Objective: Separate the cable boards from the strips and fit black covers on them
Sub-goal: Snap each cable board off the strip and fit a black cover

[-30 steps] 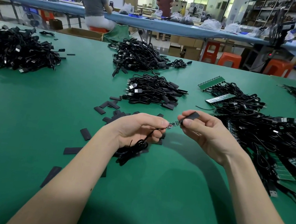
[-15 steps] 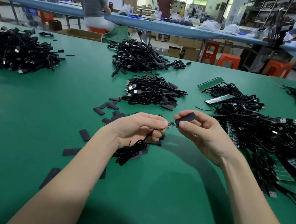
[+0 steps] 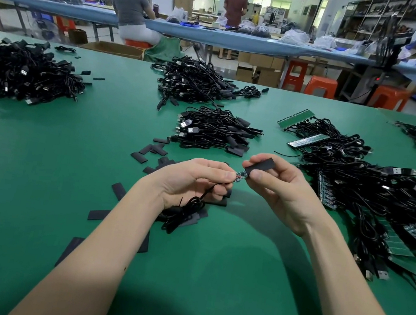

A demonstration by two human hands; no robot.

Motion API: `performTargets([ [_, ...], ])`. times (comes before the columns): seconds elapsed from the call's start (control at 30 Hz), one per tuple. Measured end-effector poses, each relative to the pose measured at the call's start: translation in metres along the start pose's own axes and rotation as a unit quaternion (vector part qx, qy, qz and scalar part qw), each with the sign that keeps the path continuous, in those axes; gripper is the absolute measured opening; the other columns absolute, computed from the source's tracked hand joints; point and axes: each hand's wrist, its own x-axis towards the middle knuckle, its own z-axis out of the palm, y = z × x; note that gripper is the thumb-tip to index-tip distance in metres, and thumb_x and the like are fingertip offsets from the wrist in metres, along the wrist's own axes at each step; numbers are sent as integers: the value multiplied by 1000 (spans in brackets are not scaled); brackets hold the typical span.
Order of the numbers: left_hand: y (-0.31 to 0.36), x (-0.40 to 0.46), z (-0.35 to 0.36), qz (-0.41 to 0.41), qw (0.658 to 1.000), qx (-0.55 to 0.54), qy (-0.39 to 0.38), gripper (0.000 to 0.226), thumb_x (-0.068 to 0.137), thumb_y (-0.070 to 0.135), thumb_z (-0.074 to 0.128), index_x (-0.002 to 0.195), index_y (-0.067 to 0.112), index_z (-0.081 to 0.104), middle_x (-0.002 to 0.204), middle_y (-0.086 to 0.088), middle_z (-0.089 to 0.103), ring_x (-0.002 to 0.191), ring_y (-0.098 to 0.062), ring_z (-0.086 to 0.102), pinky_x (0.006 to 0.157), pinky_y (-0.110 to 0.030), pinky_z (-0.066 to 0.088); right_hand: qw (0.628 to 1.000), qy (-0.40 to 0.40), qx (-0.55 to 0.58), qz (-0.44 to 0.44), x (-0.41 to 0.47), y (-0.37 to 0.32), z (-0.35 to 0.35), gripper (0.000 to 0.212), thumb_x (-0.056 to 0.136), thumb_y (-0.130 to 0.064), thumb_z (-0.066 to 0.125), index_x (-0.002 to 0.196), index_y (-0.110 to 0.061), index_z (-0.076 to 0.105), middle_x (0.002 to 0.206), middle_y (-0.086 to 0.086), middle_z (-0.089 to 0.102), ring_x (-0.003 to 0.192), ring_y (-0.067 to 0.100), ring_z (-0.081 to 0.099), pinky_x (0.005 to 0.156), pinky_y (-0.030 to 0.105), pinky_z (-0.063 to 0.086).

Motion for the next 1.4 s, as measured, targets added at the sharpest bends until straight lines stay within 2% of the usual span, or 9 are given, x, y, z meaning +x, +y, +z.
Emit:
performTargets([
  [0.17,2,1,0,8,1000,26,5,9,84,12,67,78,14,73,67,3,56,57,-7,50,57,-17,46,1000,-5,27,8,-1,5,3,22,75,-5,76,84,-24,79,94,0,77,89,7,71,79,19,55],
  [0.23,2,2,-1,15,999,31,13,4,85,9,72,83,11,69,69,3,58,58,-6,52,58,-16,47,1000,-11,7,6,0,4,5,21,73,-6,77,85,-23,79,95,2,77,89,9,71,79,20,55],
  [0.4,-2,7,6,78,992,47,86,16,91,4,68,102,7,57,77,-6,69,62,-12,58,62,-19,52,1000,14,-1,6,2,4,-1,18,76,-5,74,85,-20,78,93,6,76,81,10,70,76,18,55],
  [0.53,-1,11,11,154,960,192,133,10,90,7,73,95,3,64,72,-11,71,63,-16,65,68,-27,58,998,49,34,21,3,4,-6,16,71,-8,77,82,-19,78,95,9,77,84,13,71,78,18,56],
  [0.8,-1,8,7,215,899,345,162,11,80,8,84,87,6,76,79,-8,76,73,-24,74,78,-39,60,994,85,41,56,2,0,-12,14,68,-8,79,77,-17,73,97,21,75,79,20,73,76,21,58],
  [0.93,-4,8,6,227,887,359,179,6,81,11,84,83,8,78,73,-6,76,72,-32,73,73,-42,59,992,98,55,53,2,4,-10,15,67,-9,80,78,-17,73,98,21,75,79,20,74,74,21,58],
  [1.1,-6,11,6,238,893,340,172,6,81,10,84,84,7,80,73,-5,76,68,-15,72,70,-27,59,989,104,93,54,4,9,-9,15,73,-8,76,85,-15,71,100,19,75,83,18,74,75,20,58],
  [1.27,-9,14,10,244,907,303,161,9,81,7,83,85,0,78,79,-4,78,68,-11,71,67,-19,53,990,85,95,61,2,11,-10,15,76,-9,74,90,-14,71,101,18,76,82,18,75,76,20,58],
  [1.4,-9,14,8,255,918,259,158,11,81,1,82,87,-5,75,85,-5,79,74,-18,74,69,-20,55,992,67,89,59,2,12,-8,12,78,-10,74,82,-20,76,98,15,76,80,17,74,77,21,58],
])
